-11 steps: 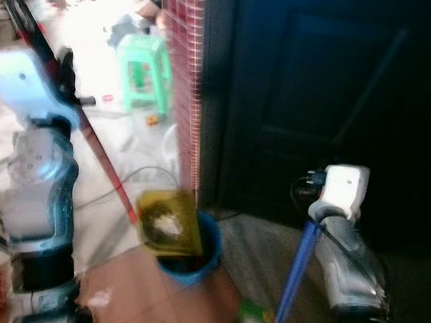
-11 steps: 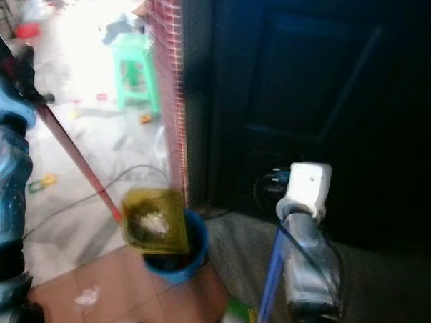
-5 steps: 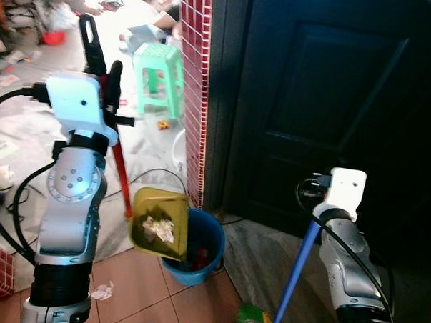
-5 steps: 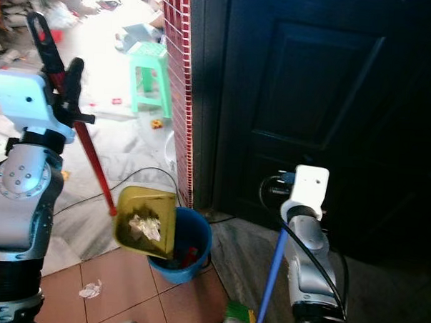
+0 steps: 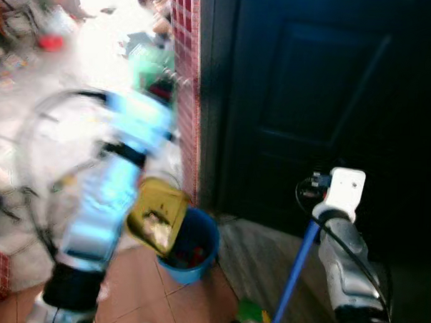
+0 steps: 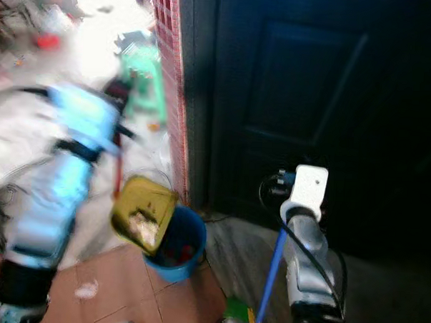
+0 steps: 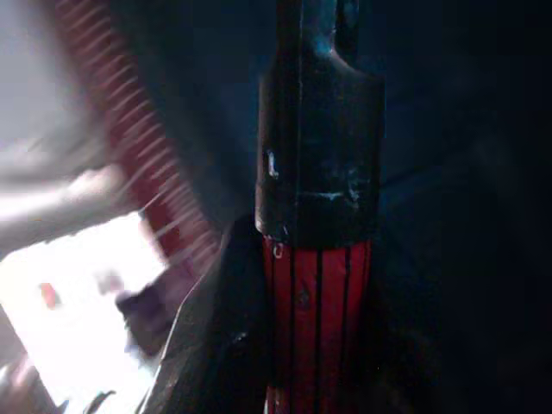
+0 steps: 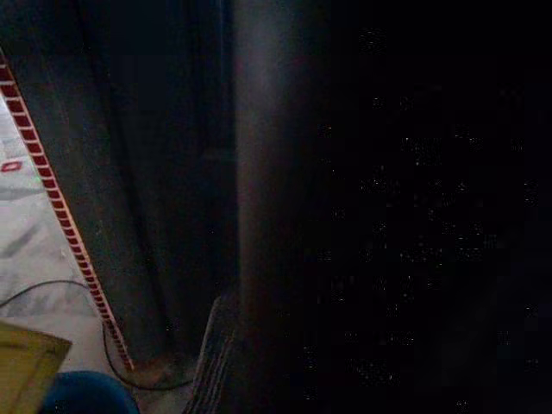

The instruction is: Sweep floor

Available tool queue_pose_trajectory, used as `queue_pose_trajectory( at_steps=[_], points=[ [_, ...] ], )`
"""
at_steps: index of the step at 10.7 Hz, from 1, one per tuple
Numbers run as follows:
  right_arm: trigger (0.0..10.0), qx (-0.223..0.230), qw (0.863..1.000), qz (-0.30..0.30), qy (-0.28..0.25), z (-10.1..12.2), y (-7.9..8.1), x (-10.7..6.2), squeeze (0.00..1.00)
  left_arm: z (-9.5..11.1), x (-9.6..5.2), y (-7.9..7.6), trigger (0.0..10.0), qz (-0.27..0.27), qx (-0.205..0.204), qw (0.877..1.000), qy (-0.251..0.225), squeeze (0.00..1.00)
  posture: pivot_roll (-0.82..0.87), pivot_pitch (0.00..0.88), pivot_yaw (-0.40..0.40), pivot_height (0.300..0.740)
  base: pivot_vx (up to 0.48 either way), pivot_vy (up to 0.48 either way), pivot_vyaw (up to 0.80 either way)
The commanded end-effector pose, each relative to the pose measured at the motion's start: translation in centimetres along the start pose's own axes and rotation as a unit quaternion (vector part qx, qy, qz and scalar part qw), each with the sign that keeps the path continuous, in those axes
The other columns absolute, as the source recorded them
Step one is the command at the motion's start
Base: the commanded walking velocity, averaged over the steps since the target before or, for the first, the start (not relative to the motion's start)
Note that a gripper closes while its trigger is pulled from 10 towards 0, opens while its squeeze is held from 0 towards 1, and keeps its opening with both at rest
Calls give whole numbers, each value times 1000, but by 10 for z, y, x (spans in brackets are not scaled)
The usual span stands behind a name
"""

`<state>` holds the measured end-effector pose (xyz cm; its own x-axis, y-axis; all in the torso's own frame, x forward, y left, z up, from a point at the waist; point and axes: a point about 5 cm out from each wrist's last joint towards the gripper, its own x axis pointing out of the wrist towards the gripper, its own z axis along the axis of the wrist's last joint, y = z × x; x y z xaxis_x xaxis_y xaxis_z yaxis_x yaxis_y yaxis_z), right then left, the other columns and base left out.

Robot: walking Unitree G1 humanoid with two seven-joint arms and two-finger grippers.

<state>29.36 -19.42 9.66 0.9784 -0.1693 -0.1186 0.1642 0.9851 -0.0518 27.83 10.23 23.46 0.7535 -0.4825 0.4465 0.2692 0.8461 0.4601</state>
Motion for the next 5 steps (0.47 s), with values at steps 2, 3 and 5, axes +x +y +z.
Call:
queue_pose_trajectory(
  at_steps=[2, 3, 5],
  points=[
    [10000, 0, 1000, -7, -29, 11, 1, 4, 0, 32, 5, -15, 10000, -57, 31, 994, -86, 0, -48, 1, 20, 740, 0, 0, 0],
    [10000, 0, 1000, -9, -30, 12, 0, 4, 0, 32, 4, -19, 10000, -63, 39, 993, -89, 0, -51, 0, 18, 740, 0, 0, 0],
    [10000, -3, 999, -9, -33, 13, -1, 6, 0, 31, 5, -16, 10000, -41, 20, 996, -82, 0, -54, 0, 13, 740, 0, 0, 0]
  ],
)
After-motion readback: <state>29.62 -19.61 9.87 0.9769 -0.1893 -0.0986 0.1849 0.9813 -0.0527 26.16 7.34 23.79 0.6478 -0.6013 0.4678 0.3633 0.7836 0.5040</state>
